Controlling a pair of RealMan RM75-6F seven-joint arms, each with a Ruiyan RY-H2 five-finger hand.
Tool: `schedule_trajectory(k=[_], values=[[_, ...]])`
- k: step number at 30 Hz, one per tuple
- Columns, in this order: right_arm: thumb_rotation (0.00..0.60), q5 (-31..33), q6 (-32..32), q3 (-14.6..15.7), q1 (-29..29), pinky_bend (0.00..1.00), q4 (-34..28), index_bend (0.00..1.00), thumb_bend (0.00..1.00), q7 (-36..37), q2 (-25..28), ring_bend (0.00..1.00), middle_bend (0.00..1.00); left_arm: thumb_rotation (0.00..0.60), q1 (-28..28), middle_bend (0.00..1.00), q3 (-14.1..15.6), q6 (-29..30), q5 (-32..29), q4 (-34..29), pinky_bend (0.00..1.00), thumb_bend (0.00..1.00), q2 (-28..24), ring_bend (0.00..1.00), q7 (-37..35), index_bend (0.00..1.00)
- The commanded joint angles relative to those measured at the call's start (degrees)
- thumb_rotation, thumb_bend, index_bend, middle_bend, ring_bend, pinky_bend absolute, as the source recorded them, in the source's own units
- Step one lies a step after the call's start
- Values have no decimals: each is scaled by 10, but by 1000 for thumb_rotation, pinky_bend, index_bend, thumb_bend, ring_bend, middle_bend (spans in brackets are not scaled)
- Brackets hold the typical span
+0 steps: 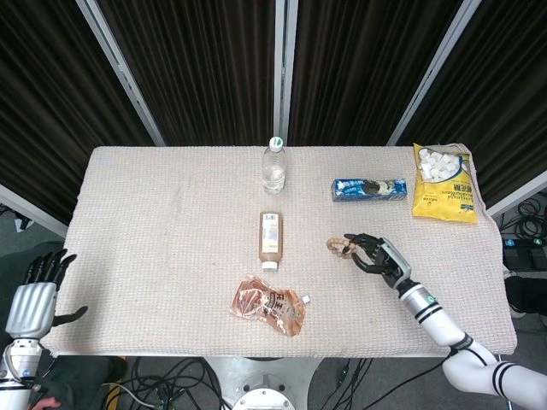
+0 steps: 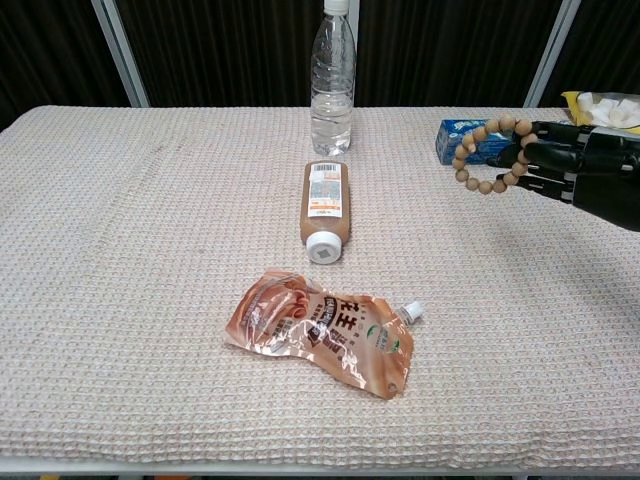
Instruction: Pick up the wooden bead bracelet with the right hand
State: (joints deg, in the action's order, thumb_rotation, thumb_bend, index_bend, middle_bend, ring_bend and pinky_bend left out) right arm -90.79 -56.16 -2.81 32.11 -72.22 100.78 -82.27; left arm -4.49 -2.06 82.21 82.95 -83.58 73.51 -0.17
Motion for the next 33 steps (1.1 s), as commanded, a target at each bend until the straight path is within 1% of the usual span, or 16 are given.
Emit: schedule_trajectory(k=[1,4,6,8,13,17,20,21,23,24,25,26,27,28,30,33], values=[[600,-76,-26,34,26,0,-18,573,727,234,42,121,450,600,0,59,1,-1,0,-2,0,0,0,0,1,134],[597,-99,-51,50,35,0,0,492,820,275,40,103,429,600,0,60,2,-3,-1,0,0,0,1,0,1,134],[577,-105,-65,57,38,0,10,455,833,289,36,93,417,600,-1,60,2,-5,-2,0,0,0,0,0,2,134],[532,-111,-82,65,41,0,21,430,834,308,32,82,407,600,-2,60,2,-4,0,-1,0,0,0,0,3,134],[368,-125,-122,84,48,0,52,359,842,356,20,56,381,600,-3,60,1,-5,0,-3,0,0,-1,0,6,134],[287,-129,-152,92,50,0,72,308,843,374,11,36,378,600,-5,60,2,-9,-2,-5,0,0,-1,0,9,134],[249,-134,-172,99,52,0,88,283,813,388,5,30,378,600,-5,60,2,-9,-2,-6,0,0,-2,0,10,134],[241,-133,-176,101,53,0,93,275,784,394,3,31,378,600,-5,60,2,-9,-2,-7,0,0,-2,0,11,134],[229,-131,-182,104,55,0,101,269,686,408,-1,31,378,600,-6,60,2,-9,-3,-7,0,0,-2,0,13,134],[224,-132,-187,107,57,0,105,268,591,417,-2,31,379,600,-6,60,2,-10,-3,-8,0,0,-2,0,13,134],[220,-134,-194,111,59,0,110,268,426,437,-4,31,380,600,-6,60,2,-11,-4,-8,0,0,-2,0,13,134],[218,-134,-197,114,61,0,113,271,349,455,-6,33,381,600,-7,60,2,-12,-4,-8,0,0,-3,0,13,134],[217,-132,-197,116,63,0,119,285,204,469,-8,37,383,600,-7,60,2,-12,-3,-8,0,0,-3,0,15,134],[215,-131,-196,117,66,0,123,305,129,473,-11,42,389,600,-7,60,2,-12,-3,-9,0,0,-3,0,15,134],[217,-125,-191,118,69,0,124,355,70,481,-13,57,411,600,-8,60,1,-12,-3,-10,0,0,-3,0,15,134],[220,-113,-181,119,76,0,117,442,32,509,-14,93,446,600,-8,60,2,-12,-3,-11,0,0,-4,0,16,134]])
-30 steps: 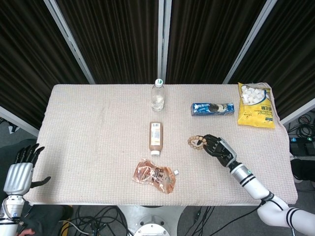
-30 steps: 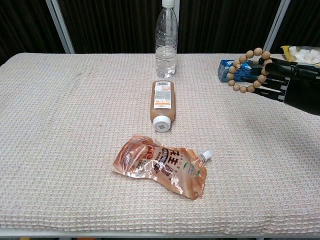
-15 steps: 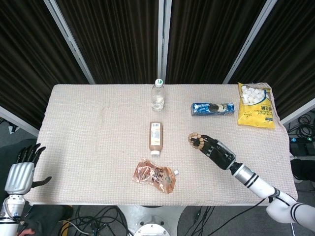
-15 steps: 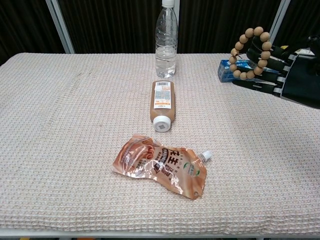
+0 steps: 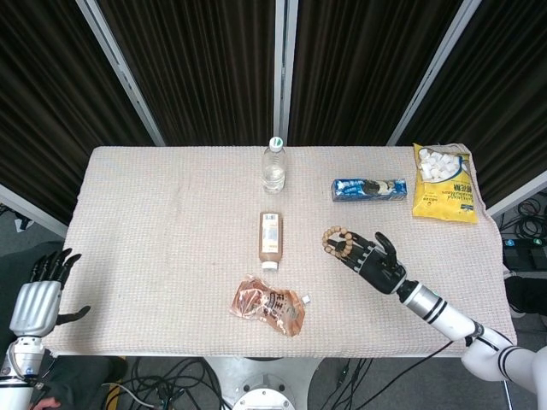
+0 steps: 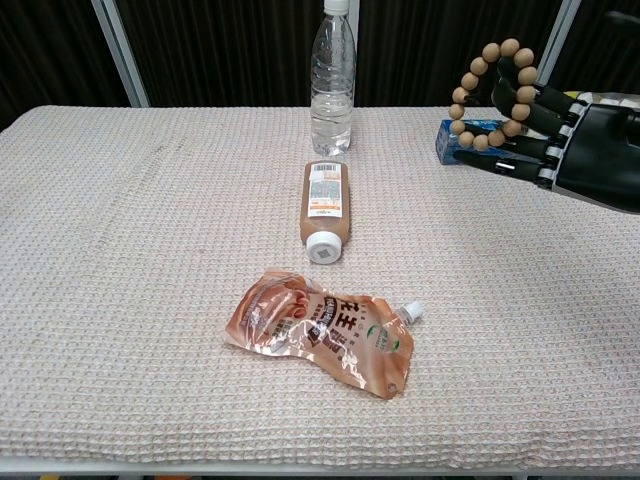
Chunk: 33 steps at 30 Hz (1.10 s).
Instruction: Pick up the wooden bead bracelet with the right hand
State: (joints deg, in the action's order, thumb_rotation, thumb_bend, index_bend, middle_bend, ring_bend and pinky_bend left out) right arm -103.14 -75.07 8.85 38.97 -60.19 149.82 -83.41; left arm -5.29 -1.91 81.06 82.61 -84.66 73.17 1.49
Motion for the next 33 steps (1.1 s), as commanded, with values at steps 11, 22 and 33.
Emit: schedule_trajectory(k=[11,22,33], values=[[233,21,44,19,34,0,-17,594,25,47,1,115,471,600,0,60,3,-5,-3,3,0,0,1,0,-6,134],[233,102,66,-30,-2,0,-95,556,439,-337,6,122,479,600,-2,59,4,-11,-5,8,0,0,3,0,-10,134],[232,115,64,-49,-21,0,-111,556,525,-413,-1,135,497,600,-2,60,3,-11,-6,14,0,0,6,0,-15,134]])
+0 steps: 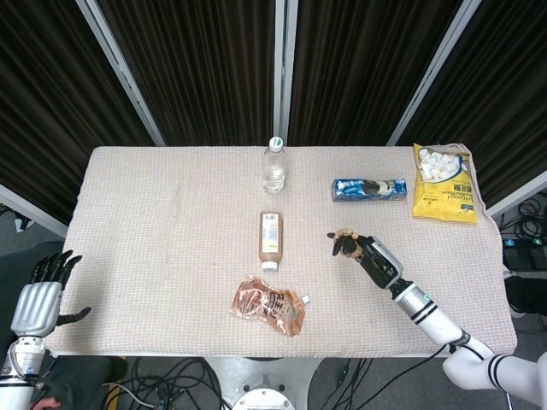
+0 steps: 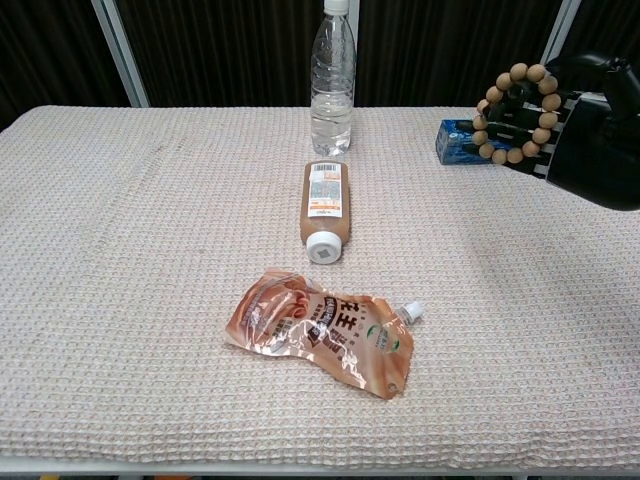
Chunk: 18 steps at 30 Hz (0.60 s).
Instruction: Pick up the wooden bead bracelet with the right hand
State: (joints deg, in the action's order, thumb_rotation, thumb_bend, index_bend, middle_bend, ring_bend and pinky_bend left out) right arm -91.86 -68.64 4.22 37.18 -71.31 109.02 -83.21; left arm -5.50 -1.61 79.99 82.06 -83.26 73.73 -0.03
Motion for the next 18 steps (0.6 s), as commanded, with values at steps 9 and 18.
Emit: schedule_trajectory(k=[9,18], values=[[231,-15,-12,-6,-11,0,15,555,605,-20,-14,136,501,600,1,60,0,2,0,0,0,0,0,0,-1,134],[246,-31,-38,-5,-22,0,24,555,736,-37,-17,136,500,600,1,60,1,3,1,-2,0,0,-1,0,0,134]])
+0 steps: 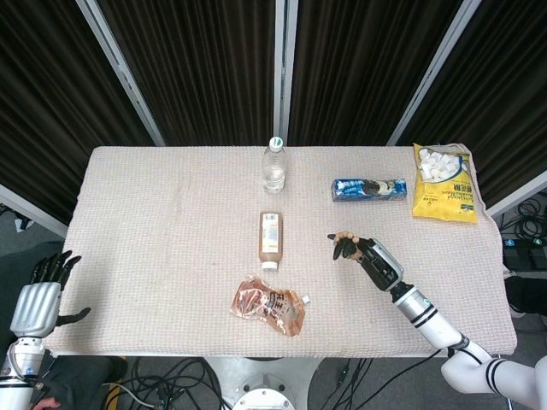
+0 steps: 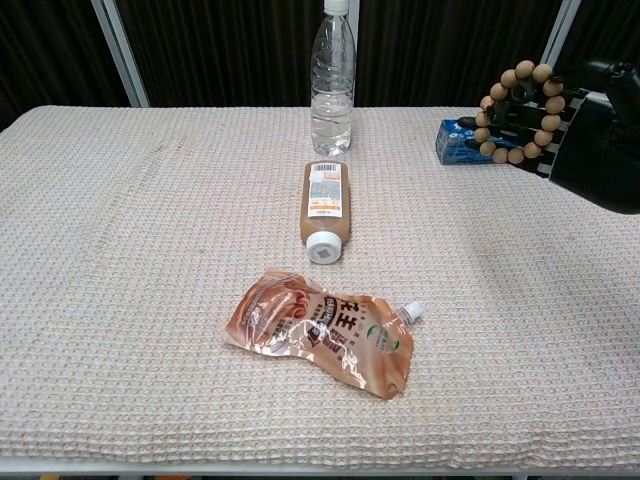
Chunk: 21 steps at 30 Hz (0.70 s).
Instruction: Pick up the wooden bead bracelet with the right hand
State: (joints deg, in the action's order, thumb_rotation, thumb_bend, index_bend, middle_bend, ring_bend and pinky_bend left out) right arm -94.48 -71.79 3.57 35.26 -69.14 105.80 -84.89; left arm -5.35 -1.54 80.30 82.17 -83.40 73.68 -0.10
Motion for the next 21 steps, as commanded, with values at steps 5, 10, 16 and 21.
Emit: schedule_trajectory(k=[5,10,16,21], values=[[259,-21,-28,5,-8,0,13,529,922,-15,-1,123,491,600,0,60,0,1,1,-2,0,0,-1,0,0,134],[267,-40,-49,12,-10,0,26,450,1000,-23,0,82,451,600,1,60,1,0,1,-3,0,0,-1,0,0,134],[316,-54,-66,16,-9,0,32,414,1000,-30,1,69,422,600,1,60,2,1,2,-4,0,0,-1,0,0,134],[386,-66,-79,22,-9,0,41,388,1000,-41,-1,56,405,600,1,59,1,2,2,-5,0,0,-2,0,0,134]])
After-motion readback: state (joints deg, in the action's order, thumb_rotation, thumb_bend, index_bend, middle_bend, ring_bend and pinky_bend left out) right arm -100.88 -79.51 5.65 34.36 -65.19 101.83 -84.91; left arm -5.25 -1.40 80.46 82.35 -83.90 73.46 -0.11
